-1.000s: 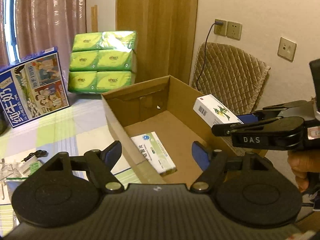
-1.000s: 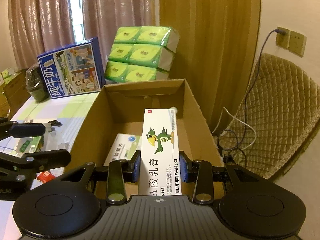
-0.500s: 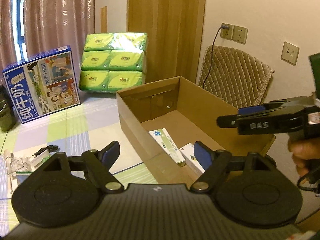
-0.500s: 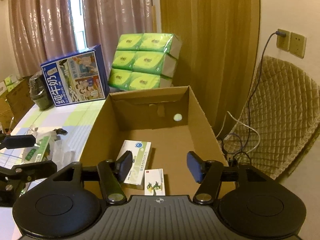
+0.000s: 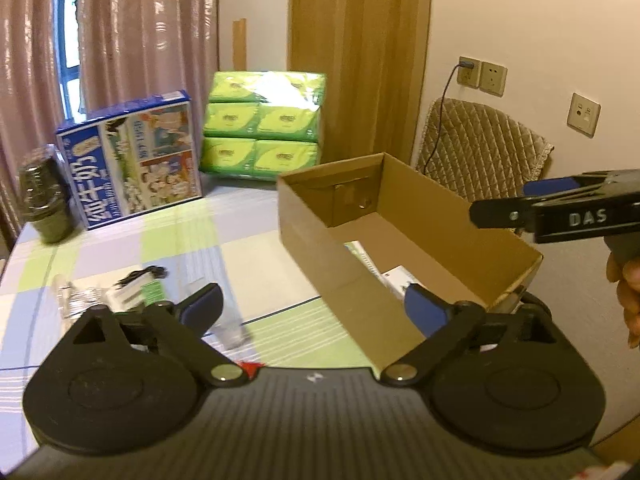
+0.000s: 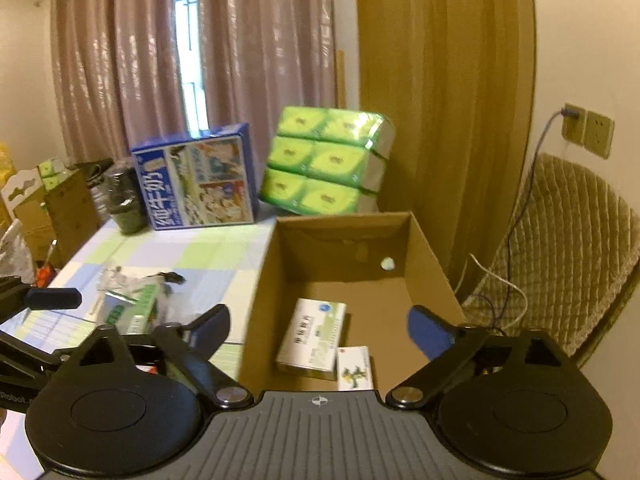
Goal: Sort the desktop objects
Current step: 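Move both tools back over the table toward the foil bag and candy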
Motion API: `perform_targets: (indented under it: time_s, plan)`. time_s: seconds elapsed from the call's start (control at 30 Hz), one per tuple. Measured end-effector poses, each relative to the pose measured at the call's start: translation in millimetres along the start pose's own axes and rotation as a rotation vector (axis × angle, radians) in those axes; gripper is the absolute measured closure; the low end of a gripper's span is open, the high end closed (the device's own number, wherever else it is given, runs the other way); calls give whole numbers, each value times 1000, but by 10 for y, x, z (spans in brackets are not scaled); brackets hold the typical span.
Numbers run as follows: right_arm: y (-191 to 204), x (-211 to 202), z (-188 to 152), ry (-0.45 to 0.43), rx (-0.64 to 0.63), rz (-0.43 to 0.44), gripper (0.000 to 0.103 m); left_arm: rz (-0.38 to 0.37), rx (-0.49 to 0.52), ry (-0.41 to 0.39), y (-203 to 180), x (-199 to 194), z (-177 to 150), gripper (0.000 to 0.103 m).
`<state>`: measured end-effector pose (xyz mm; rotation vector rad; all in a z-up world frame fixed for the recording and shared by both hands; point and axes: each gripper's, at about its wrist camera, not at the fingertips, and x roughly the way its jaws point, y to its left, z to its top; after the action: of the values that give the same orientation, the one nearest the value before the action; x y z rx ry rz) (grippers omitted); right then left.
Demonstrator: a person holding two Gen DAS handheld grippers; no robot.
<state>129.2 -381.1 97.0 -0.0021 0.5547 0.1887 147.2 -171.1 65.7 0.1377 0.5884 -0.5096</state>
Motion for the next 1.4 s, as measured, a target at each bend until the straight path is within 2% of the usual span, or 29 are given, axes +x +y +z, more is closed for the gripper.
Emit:
perform_targets:
  time_s: [0.07,0.43,0.7,1.03,1.2,1.4]
  plan:
    - [110,-73,10,-13,-4,22,2,21,-5,-5,94,-138,-30,1]
    - [759,-320,3,-57,-24,163,2,156,-39,-17,772,-873,-324,1]
    - [1158,-188,-95,-27,-42,225,2,247,-103,5,1283,-1159,-689,1]
    - [1560,227,-401,54,-44,220,2,292,-157,55,1621,-1049,-1053,1]
    - [1684,537,-609,117,-38,215,2,294,-195,75,1780,-848,-1157,1]
    - [1690,934,-820,160,15,168,2,302,-222,107,1953,-534,-1271,1]
